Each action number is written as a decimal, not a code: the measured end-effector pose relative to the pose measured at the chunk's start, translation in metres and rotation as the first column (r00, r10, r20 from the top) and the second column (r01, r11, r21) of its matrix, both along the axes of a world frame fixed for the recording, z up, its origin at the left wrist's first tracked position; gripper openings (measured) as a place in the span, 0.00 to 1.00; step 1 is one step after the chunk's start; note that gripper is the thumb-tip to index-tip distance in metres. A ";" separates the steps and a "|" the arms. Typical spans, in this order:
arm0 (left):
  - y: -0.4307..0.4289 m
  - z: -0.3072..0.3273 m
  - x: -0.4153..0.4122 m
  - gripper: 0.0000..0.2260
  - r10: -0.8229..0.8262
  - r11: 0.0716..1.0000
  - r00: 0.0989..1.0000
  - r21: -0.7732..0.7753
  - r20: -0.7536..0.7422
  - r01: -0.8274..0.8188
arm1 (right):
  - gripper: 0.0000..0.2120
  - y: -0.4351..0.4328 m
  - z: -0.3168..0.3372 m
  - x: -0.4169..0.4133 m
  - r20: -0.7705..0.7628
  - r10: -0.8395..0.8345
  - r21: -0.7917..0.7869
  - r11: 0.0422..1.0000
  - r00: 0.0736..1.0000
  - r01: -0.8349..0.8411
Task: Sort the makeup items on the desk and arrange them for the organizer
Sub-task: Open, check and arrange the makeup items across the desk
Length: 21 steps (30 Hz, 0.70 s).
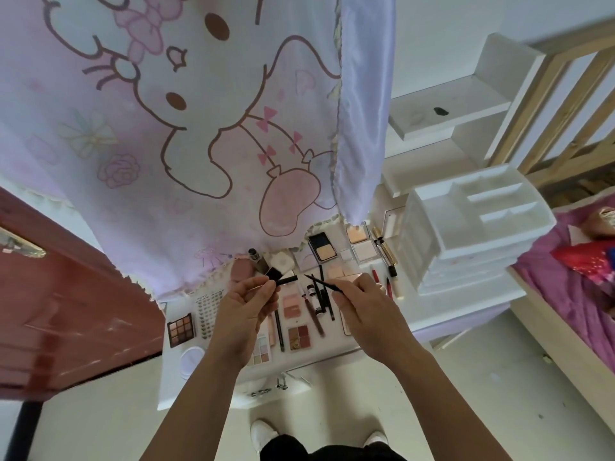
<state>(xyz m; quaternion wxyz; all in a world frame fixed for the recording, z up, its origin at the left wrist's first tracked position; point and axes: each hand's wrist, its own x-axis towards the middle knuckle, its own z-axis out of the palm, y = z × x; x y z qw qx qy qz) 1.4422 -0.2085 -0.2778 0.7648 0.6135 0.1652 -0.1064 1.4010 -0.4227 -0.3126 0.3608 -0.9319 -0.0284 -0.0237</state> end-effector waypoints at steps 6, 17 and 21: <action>0.010 -0.012 0.008 0.03 -0.044 0.994 0.999 0.101 -0.021 0.046 | 0.19 0.010 -0.013 0.005 -0.072 -0.029 0.053 0.998 0.997 0.032; 0.053 -0.107 0.033 0.09 0.030 0.998 0.923 0.064 -0.383 -0.006 | 0.16 0.058 -0.084 0.020 -0.278 -0.155 0.097 0.977 0.948 0.188; 0.093 -0.146 0.034 0.09 0.084 0.978 0.877 0.208 -0.473 0.019 | 0.08 0.099 -0.114 0.032 -0.407 -0.130 0.140 0.969 0.904 0.202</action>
